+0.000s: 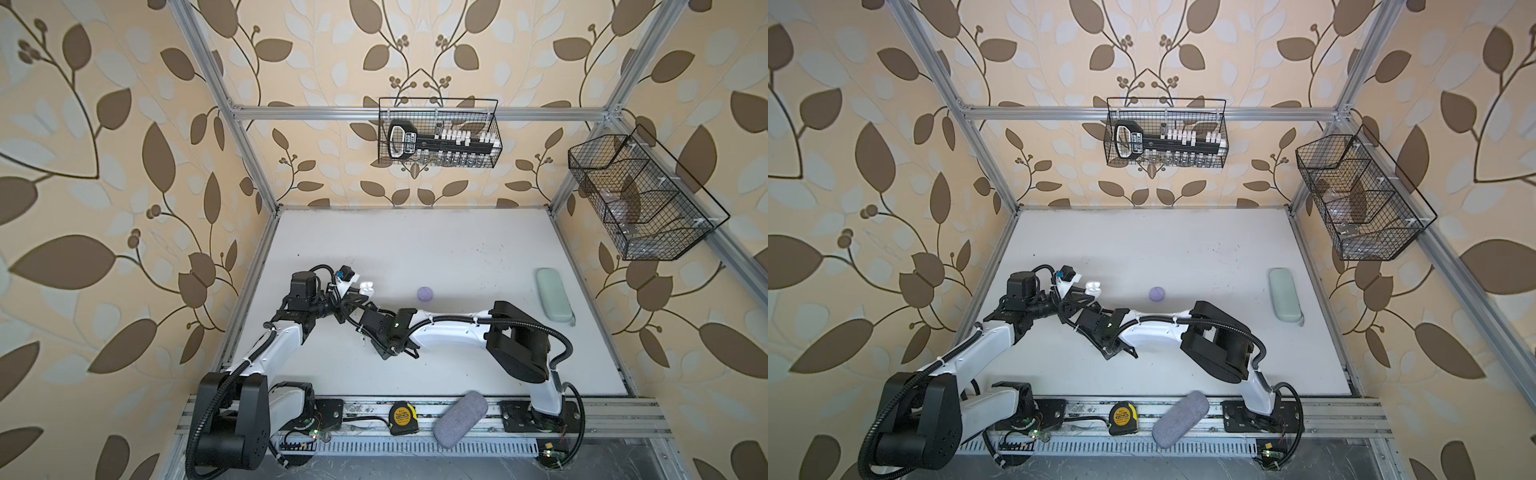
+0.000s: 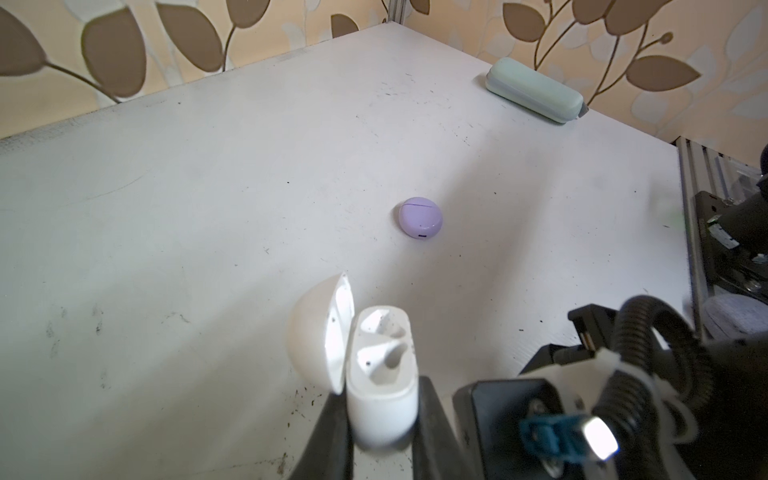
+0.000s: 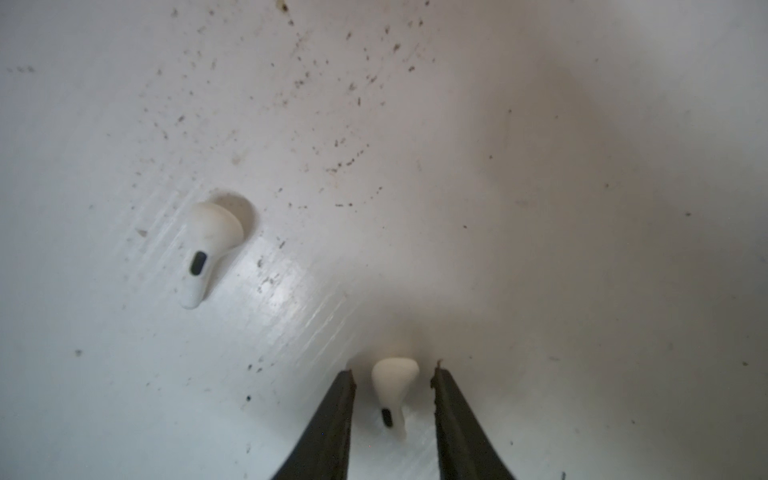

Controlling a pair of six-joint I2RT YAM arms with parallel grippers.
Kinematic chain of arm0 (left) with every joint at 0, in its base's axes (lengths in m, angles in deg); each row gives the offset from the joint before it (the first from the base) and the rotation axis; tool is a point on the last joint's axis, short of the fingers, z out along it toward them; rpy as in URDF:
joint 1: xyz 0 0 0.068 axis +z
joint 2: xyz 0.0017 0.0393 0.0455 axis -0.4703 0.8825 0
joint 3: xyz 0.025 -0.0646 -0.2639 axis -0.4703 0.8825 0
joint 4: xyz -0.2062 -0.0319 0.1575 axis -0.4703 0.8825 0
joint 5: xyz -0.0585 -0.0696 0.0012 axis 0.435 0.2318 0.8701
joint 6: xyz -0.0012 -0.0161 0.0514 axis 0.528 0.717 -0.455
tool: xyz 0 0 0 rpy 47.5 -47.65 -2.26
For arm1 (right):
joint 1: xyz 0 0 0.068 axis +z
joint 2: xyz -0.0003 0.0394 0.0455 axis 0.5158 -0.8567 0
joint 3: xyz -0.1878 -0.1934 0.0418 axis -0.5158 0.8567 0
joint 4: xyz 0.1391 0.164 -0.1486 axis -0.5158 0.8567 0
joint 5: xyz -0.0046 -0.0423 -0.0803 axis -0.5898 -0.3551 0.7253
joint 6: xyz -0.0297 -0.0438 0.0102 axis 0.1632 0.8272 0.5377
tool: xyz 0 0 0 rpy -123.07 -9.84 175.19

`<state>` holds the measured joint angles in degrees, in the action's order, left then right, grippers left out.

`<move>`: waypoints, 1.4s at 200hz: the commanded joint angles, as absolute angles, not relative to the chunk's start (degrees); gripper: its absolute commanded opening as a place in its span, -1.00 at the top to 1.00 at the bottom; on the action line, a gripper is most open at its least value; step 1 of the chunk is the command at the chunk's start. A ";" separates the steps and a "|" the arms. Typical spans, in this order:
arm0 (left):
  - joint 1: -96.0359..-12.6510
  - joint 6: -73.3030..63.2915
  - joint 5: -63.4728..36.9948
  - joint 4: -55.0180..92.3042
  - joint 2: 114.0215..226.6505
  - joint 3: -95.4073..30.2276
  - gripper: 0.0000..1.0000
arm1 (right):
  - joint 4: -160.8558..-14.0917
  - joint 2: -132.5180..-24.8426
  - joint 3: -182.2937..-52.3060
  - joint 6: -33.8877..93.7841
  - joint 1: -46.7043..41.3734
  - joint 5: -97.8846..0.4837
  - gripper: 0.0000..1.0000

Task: Insert the wireless bluetooth earbuds into the charging case
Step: 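Close the right gripper on the white earbud's top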

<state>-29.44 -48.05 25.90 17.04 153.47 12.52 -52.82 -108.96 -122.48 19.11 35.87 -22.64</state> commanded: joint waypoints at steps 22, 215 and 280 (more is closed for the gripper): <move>-28.76 -47.36 25.99 15.22 153.66 10.58 1.00 | -52.79 -108.57 -123.96 22.00 35.97 -23.18 0.35; -28.77 -47.45 26.34 16.01 153.65 10.22 1.00 | -54.11 -108.97 -122.42 25.76 35.48 -24.50 0.47; -28.77 -47.45 26.50 16.10 153.50 10.14 1.00 | -54.36 -108.65 -121.34 25.85 34.68 -25.29 0.46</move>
<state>-29.44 -47.98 25.33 17.08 153.58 12.17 -54.46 -108.96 -122.37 24.84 35.12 -24.34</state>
